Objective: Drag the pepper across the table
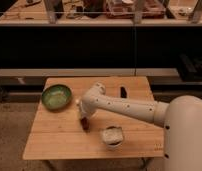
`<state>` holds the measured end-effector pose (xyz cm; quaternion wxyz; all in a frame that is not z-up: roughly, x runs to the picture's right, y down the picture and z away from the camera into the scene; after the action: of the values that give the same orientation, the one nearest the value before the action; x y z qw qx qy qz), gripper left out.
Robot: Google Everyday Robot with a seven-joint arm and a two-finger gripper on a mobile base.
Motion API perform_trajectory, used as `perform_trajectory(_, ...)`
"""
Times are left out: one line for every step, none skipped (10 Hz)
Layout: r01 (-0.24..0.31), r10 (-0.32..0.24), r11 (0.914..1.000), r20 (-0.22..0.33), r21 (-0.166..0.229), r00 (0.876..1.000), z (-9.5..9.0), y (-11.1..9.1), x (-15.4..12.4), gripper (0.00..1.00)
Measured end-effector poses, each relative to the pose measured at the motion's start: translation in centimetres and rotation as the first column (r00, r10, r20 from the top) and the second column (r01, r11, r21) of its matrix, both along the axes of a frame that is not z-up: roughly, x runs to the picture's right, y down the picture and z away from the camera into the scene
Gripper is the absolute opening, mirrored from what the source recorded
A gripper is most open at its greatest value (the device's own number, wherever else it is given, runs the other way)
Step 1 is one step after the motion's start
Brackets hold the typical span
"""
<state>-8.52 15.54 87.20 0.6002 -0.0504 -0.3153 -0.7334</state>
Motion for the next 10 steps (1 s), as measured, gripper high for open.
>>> perform_trajectory(-0.011, 0.011, 0.9998, -0.011, -0.016, 1.000, -0.1, -0.2, 1.2, 0.35)
perform_trajectory(-0.033, 0.031, 0.9988, -0.029, -0.038, 0.999, -0.2, -0.5, 3.0, 0.35)
perform_trajectory(-0.046, 0.044, 0.9978, -0.040, -0.049, 0.998, -0.1, -0.5, 4.1, 0.35)
perform_trajectory(-0.061, 0.059, 0.9966, -0.053, -0.055, 0.997, 0.0, -0.8, 5.3, 0.35)
perform_trajectory(-0.071, 0.068, 0.9961, -0.062, -0.053, 0.996, 0.0, -1.0, 6.3, 0.35)
perform_trajectory(-0.084, 0.080, 0.9954, -0.077, -0.048, 0.994, 0.1, -1.5, 7.7, 0.35)
perform_trajectory(-0.091, 0.087, 0.9948, -0.086, -0.045, 0.992, 0.2, -1.7, 8.4, 0.35)
perform_trajectory(-0.105, 0.100, 0.9936, -0.101, -0.041, 0.990, 0.2, -1.9, 9.6, 0.35)
perform_trajectory(-0.120, 0.115, 0.9919, -0.118, -0.040, 0.986, 0.2, -1.9, 11.0, 0.35)
perform_trajectory(-0.128, 0.123, 0.9910, -0.127, -0.038, 0.984, 0.1, -1.8, 11.9, 0.35)
